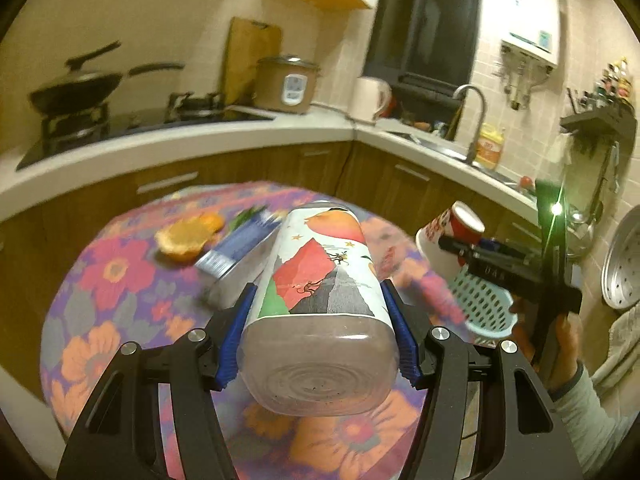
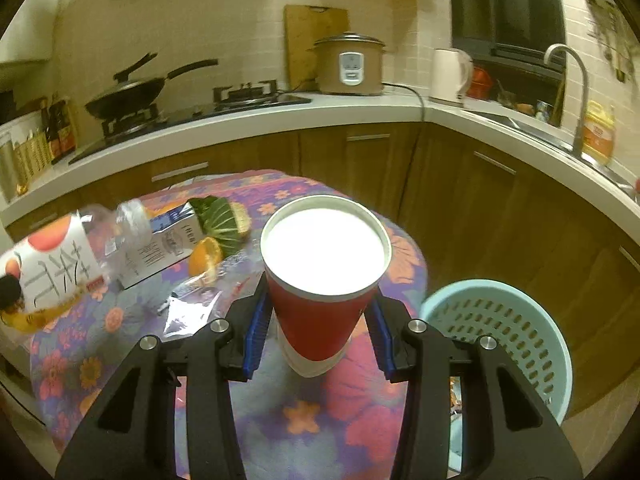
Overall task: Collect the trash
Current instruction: 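Drop the red cup and white bottle into the blue basket with both grippers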
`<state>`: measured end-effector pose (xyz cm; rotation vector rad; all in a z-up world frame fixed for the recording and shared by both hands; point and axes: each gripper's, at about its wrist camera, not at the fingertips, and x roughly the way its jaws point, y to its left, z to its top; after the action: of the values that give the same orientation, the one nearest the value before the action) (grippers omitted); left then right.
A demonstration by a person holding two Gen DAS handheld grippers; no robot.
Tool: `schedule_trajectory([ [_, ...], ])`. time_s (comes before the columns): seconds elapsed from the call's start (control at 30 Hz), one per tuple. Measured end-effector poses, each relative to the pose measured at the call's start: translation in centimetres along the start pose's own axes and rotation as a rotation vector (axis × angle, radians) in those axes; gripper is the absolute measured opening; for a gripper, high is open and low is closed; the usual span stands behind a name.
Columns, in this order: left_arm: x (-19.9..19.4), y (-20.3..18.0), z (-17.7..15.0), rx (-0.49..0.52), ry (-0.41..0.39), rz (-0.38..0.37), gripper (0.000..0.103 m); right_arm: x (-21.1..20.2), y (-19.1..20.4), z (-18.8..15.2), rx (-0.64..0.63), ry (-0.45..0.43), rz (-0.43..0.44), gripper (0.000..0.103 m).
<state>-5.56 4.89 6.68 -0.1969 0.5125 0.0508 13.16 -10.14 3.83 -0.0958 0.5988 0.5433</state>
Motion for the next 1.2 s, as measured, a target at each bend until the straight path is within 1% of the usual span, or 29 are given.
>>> schedule_trajectory([
  [0.17, 3.1, -4.1, 2.5, 0.065, -0.009, -0.072, 0.059, -1.2, -3.8, -0.6, 0.066, -0.017, -0.026, 0.04],
  [0.3, 6.3, -7.3, 3.8, 0.085, 0.014, -0.148, 0.059, -1.9, -7.2, -1.4, 0.121, -0.023, -0.071, 0.04],
  [0.47, 11.5, -11.9, 4.5, 0.112, 0.093, -0.211, 0.059, -1.8, -11.9, -3.4, 0.211, 0.002, -0.123, 0.04],
  [0.57, 14.4, -14.6, 4.3, 0.144, 0.132, -0.216, 0.059, -1.4, -14.3, -4.8, 0.262, 0.033, -0.152, 0.04],
  [0.6, 15.3, -15.3, 4.2, 0.145, 0.151, -0.213, 0.059, -1.3, -15.0, -5.1, 0.277, 0.044, -0.16, 0.04],
  [0.67, 17.1, -16.5, 4.0, 0.126, 0.189, -0.234, 0.059, -0.8, -16.4, -5.9, 0.311, 0.065, -0.173, 0.041],
  [0.73, 18.9, -17.9, 3.7, 0.135, 0.216, -0.236, 0.059, -0.3, -17.9, -6.8, 0.355, 0.093, -0.174, 0.041],
  [0.83, 21.3, -19.5, 3.1, 0.143, 0.25, -0.248, 0.059, 0.6, -19.2, -7.8, 0.397, 0.128, -0.181, 0.041],
  [0.9, 22.3, -20.3, 2.7, 0.144, 0.256, -0.25, 0.059, 1.1, -19.9, -8.4, 0.423, 0.137, -0.166, 0.041],
  [1.0, 24.0, -20.7, 1.9, 0.132, 0.266, -0.274, 0.059, 1.9, -20.4, -9.1, 0.428, 0.165, -0.195, 0.041],
  [1.2, 26.5, -20.3, 0.9, 0.068, 0.317, -0.291, 0.06, 3.6, -21.5, -9.9, 0.453, 0.217, -0.188, 0.043],
])
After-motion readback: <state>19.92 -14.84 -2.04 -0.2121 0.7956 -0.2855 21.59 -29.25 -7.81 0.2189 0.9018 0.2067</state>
